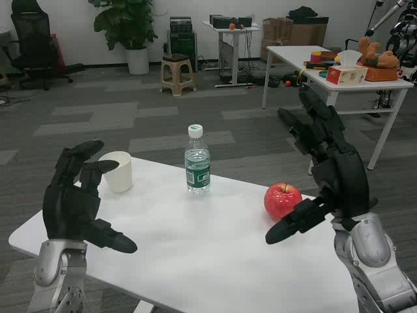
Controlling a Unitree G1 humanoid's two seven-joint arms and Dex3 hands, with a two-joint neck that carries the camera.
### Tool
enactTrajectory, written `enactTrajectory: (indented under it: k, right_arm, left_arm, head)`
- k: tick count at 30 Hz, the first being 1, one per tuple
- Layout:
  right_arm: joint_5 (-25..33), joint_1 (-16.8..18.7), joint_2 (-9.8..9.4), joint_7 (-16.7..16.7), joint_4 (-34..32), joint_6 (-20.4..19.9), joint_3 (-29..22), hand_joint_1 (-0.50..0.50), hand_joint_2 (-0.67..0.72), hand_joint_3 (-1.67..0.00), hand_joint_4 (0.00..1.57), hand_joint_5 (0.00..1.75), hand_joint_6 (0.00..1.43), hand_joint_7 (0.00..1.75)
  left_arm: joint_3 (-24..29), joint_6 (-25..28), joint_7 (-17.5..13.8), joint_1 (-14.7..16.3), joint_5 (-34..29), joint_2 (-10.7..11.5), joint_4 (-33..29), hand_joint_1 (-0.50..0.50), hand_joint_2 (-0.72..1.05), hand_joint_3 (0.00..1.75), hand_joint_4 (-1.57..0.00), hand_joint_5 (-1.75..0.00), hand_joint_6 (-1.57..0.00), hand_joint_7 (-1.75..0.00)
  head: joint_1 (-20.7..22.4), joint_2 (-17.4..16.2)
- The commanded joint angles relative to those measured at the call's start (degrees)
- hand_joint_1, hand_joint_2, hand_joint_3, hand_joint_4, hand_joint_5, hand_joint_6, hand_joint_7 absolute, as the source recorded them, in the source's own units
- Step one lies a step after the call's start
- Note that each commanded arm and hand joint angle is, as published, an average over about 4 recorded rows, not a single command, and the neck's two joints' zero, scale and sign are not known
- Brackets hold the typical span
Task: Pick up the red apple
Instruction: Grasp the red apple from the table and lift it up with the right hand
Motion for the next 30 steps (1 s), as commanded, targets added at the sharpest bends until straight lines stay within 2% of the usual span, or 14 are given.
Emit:
enactTrajectory:
  k: [1, 2, 3, 12, 14, 17, 19, 22, 24, 26, 30]
  right_arm:
    - [-4.5, -6.7, 0.47, 10.1, 5.2, -0.7, -8.1, -0.46, 0.47, 0.00, 0.03, 0.00, 0.00, 0.00]
    - [-4.5, -6.7, 0.46, 10.1, 5.2, -0.7, -8.1, -0.46, 0.47, 0.00, 0.02, 0.00, 0.00, 0.00]
    - [-4.5, -6.7, 0.39, 10.1, 5.2, -0.7, -8.1, -0.46, 0.47, 0.00, 0.01, 0.00, 0.00, 0.00]
    - [-4.4, -6.3, -0.38, 10.1, 5.1, -0.7, -8.1, -0.46, 0.47, 0.00, 0.03, 0.00, 0.00, 0.00]
    - [-4.4, -6.3, -0.38, 10.1, 5.0, -0.6, -8.1, -0.46, 0.47, 0.00, 0.03, 0.00, 0.00, 0.00]
    - [-4.3, -6.1, -0.38, 10.1, 4.9, -0.6, -8.1, -0.46, 0.47, 0.00, 0.03, 0.00, 0.00, 0.00]
    - [-4.3, -5.9, -0.40, 10.1, 4.9, -0.5, -8.1, -0.46, 0.47, 0.00, 0.03, 0.00, 0.00, 0.00]
    - [-4.2, -4.6, -0.66, 10.2, 4.9, 0.0, -8.1, -0.46, 0.47, 0.00, 0.03, 0.00, 0.00, 0.00]
    - [-4.1, -3.7, -0.93, 10.3, 4.9, 0.3, -8.1, -0.46, 0.47, 0.00, 0.03, 0.00, 0.00, 0.00]
    - [-4.0, -2.6, -1.23, 10.5, 5.0, 0.6, -8.3, -0.44, 0.47, 0.00, 0.03, 0.00, 0.00, 0.00]
    - [-4.0, 0.4, -2.33, 10.7, 5.1, 1.1, -8.9, -0.46, 0.47, 0.00, 0.03, 0.00, 0.00, 0.00]
  left_arm:
    - [11.9, 1.4, -0.6, -1.2, 7.7, 1.9, -7.5, -0.50, -0.28, 0.00, 0.00, -0.72, 0.00, -0.77]
    - [11.8, 1.4, -0.6, -1.2, 7.7, 1.8, -7.5, -0.50, -0.28, 0.00, 0.00, -0.72, 0.00, -0.77]
    - [11.8, 1.4, -0.6, -1.2, 7.7, 1.8, -7.5, -0.50, -0.28, 0.00, 0.00, -0.72, 0.00, -0.79]
    - [11.3, 1.4, -0.7, -1.2, 7.7, 1.5, -7.2, -0.50, -0.28, 0.00, 0.00, -0.72, 0.00, -0.79]
    - [11.2, 1.4, -0.7, -1.3, 7.7, 1.5, -7.1, -0.50, -0.24, 0.00, 0.00, -0.72, 0.00, -0.79]
    - [11.0, 1.4, -0.7, -1.5, 7.6, 1.5, -6.9, -0.50, -0.19, 0.00, 0.00, -0.72, 0.00, -0.77]
    - [11.0, 1.4, -0.7, -1.5, 7.6, 1.5, -6.8, -0.50, -0.19, 0.02, 0.00, -0.72, 0.00, -0.77]
    - [10.9, 1.4, -0.7, -1.5, 7.4, 1.5, -6.3, -0.50, -0.19, 0.07, 0.00, -0.72, 0.00, -0.77]
    - [10.7, 1.4, -0.7, -1.5, 7.1, 1.5, -5.4, -0.50, -0.19, 0.02, 0.00, -0.72, 0.00, -0.77]
    - [10.1, 1.4, -0.7, -1.5, 6.9, 1.5, -4.6, -0.50, -0.19, 0.00, 0.00, -0.72, 0.00, -0.77]
    - [9.1, 1.9, -0.8, -1.3, 6.6, 1.5, -3.3, -0.49, -0.19, 0.00, 0.00, -0.72, 0.00, -0.77]
  head:
    - [0.3, 24.3]
    - [0.3, 21.9]
    - [0.3, 14.3]
    - [-0.1, 13.3]
    - [-0.2, 13.0]
    - [-0.1, 11.0]
    - [-0.1, 7.7]
    - [0.4, -0.5]
    - [0.8, -4.4]
    - [1.1, -6.5]
    - [1.8, -10.3]
